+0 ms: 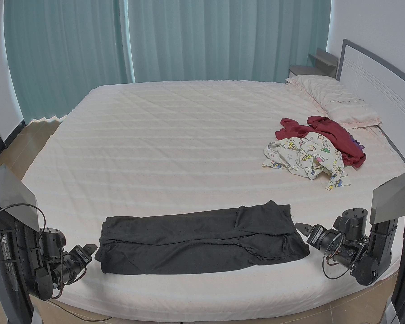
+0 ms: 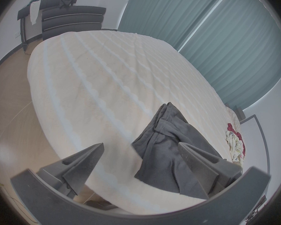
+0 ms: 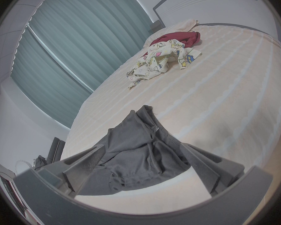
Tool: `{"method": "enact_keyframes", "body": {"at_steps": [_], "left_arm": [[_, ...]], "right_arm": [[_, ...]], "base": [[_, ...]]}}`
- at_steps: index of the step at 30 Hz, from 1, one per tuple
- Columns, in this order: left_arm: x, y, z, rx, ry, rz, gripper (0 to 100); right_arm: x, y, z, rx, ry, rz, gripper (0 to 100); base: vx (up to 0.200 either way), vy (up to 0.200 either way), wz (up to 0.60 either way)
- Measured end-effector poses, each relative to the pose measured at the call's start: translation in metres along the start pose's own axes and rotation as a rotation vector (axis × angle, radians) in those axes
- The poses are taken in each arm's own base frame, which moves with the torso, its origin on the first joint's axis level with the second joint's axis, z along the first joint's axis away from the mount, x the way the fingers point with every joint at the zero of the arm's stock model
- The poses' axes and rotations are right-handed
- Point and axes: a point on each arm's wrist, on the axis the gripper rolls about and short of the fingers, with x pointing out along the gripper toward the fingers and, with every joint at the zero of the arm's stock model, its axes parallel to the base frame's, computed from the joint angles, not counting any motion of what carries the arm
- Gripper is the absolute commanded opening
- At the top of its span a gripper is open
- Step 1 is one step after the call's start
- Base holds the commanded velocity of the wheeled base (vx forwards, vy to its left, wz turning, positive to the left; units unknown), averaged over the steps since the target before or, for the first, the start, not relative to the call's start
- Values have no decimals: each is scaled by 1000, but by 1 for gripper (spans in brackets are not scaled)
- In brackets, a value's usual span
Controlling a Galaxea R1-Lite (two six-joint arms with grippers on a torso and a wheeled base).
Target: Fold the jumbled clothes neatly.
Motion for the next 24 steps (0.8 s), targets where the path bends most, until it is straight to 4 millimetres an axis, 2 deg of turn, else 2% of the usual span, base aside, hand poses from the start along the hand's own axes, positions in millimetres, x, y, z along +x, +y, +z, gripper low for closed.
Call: {"method": "enact_keyframes", "body": {"at_steps": [5, 15, 18, 24], "left_arm": [[0, -3, -3, 2, 10, -8, 100], [0, -5, -5, 41, 19, -23, 100], [-1, -5, -4, 132, 17, -24, 100], [0, -4, -1, 427, 13, -42, 100]], "right_arm": [[-2, 0, 1, 5, 4, 7, 100], [-3, 0, 0, 6, 14, 9, 100], [-4, 0, -1, 5, 17, 9, 100], [-4, 0, -1, 3, 20, 10, 100]], "base": [[200, 0, 0], [0, 0, 0], [0, 0, 0], [0, 0, 0]]}}
